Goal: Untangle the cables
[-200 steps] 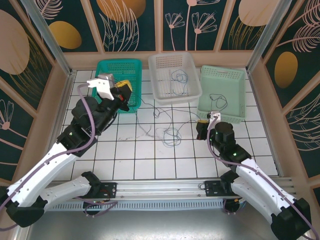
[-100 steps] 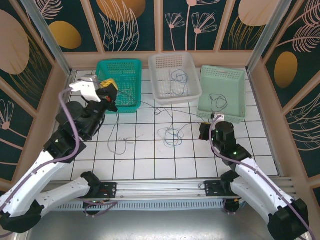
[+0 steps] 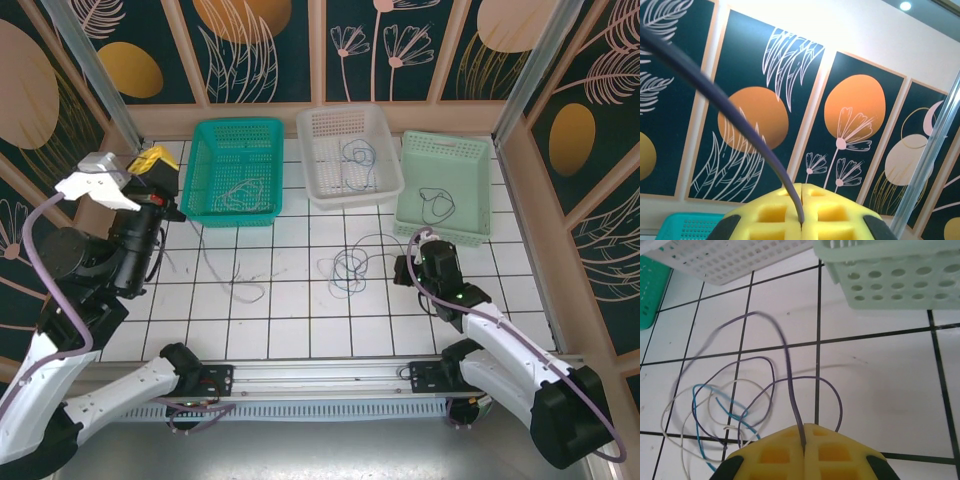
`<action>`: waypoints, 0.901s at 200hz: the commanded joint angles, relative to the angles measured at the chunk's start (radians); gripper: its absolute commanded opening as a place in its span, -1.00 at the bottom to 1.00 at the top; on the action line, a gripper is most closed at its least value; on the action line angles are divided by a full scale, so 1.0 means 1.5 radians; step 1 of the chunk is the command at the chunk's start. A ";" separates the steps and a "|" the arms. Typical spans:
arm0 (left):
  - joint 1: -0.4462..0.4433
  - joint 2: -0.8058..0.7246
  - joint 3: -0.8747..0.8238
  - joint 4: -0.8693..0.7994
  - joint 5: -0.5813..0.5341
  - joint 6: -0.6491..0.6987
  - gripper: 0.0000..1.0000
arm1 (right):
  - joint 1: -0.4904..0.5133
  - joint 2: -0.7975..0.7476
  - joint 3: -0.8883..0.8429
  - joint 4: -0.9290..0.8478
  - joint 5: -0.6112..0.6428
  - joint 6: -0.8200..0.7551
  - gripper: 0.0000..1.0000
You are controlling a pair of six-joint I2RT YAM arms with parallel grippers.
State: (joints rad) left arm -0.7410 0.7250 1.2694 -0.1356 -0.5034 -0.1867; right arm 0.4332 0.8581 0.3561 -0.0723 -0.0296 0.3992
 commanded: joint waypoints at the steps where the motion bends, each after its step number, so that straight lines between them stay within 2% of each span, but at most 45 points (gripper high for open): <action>1: 0.004 -0.004 0.014 0.006 0.006 0.014 -0.97 | -0.004 -0.011 -0.006 0.025 -0.067 -0.017 -1.00; 35: 0.004 0.025 -0.006 0.027 0.057 0.001 -0.95 | 0.000 -0.016 -0.008 0.051 -0.175 -0.056 -1.00; 43: 0.004 0.036 -0.006 0.028 0.067 -0.004 -0.95 | 0.000 -0.011 -0.007 0.050 -0.190 -0.059 -0.92; 52: 0.004 0.049 -0.007 0.035 0.079 -0.008 -0.95 | 0.000 -0.003 -0.002 0.044 -0.198 -0.060 -0.67; 65: 0.004 0.065 -0.014 0.049 0.099 -0.015 -0.95 | 0.000 0.007 0.006 0.034 -0.204 -0.064 0.02; 75: 0.003 0.077 -0.018 0.057 0.112 -0.019 -0.95 | 0.000 0.005 0.017 0.021 -0.195 -0.068 0.40; 80: 0.004 0.083 -0.019 0.059 0.115 -0.021 -0.95 | 0.000 0.002 0.024 0.013 -0.182 -0.069 0.54; 87: 0.004 0.090 -0.022 0.064 0.119 -0.025 -0.94 | 0.000 -0.006 0.033 0.003 -0.162 -0.069 0.62; 101: 0.004 0.103 -0.031 0.079 0.130 -0.031 -0.94 | 0.000 -0.025 0.052 -0.021 -0.123 -0.067 0.71; 121: 0.003 0.121 -0.043 0.094 0.143 -0.039 -0.93 | 0.000 -0.048 0.083 -0.044 -0.098 -0.064 0.73; 180: 0.004 0.197 -0.045 0.124 0.180 -0.057 -0.93 | 0.018 -0.067 0.157 -0.002 -0.183 -0.073 0.65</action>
State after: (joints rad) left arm -0.7403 0.9798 1.2003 -0.0109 -0.2722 -0.2455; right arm 0.4423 0.7784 0.5293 -0.1131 -0.2455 0.3122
